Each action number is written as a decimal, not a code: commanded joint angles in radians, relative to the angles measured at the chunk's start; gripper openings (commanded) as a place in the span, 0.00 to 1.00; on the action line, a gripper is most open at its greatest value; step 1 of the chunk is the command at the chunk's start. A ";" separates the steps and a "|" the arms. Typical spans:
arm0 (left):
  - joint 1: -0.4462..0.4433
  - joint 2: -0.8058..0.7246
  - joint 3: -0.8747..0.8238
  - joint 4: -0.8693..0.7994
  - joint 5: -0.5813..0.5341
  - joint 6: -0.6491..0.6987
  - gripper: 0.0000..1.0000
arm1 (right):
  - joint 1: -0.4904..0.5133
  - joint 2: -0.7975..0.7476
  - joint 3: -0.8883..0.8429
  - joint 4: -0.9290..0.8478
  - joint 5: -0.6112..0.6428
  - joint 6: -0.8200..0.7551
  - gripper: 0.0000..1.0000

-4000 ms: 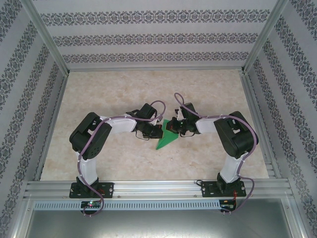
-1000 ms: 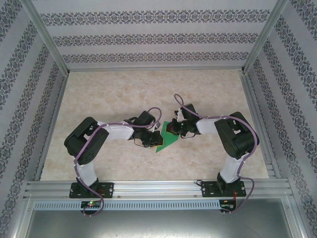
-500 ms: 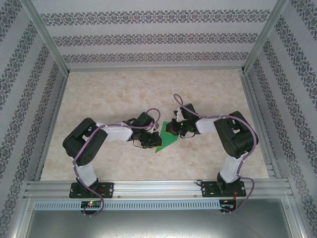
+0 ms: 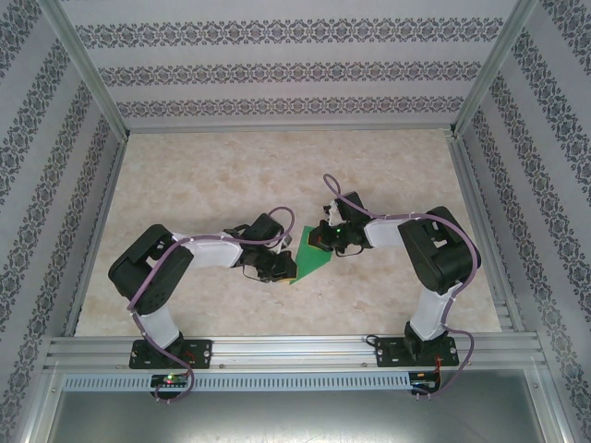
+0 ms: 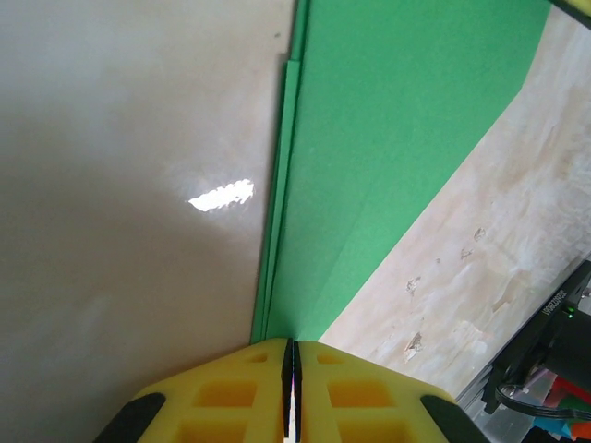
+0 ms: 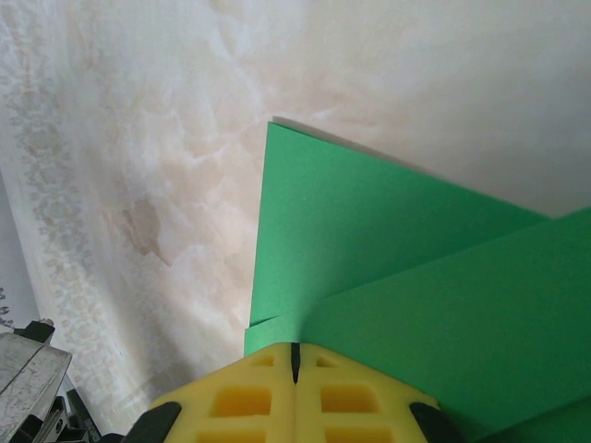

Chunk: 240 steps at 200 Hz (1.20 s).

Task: Fold a paper plane with a square sheet of paper (pick it up from the middle)
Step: Fourth fold the wing at the center of the table.

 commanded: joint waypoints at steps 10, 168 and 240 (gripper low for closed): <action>-0.022 -0.029 -0.020 -0.099 -0.045 0.006 0.14 | 0.009 0.066 -0.018 -0.093 0.099 -0.020 0.00; -0.046 -0.029 0.036 -0.096 -0.102 0.025 0.14 | 0.008 0.089 -0.009 -0.136 0.128 -0.015 0.00; -0.043 -0.028 -0.002 -0.083 -0.103 0.010 0.14 | 0.008 0.092 -0.004 -0.147 0.132 -0.021 0.00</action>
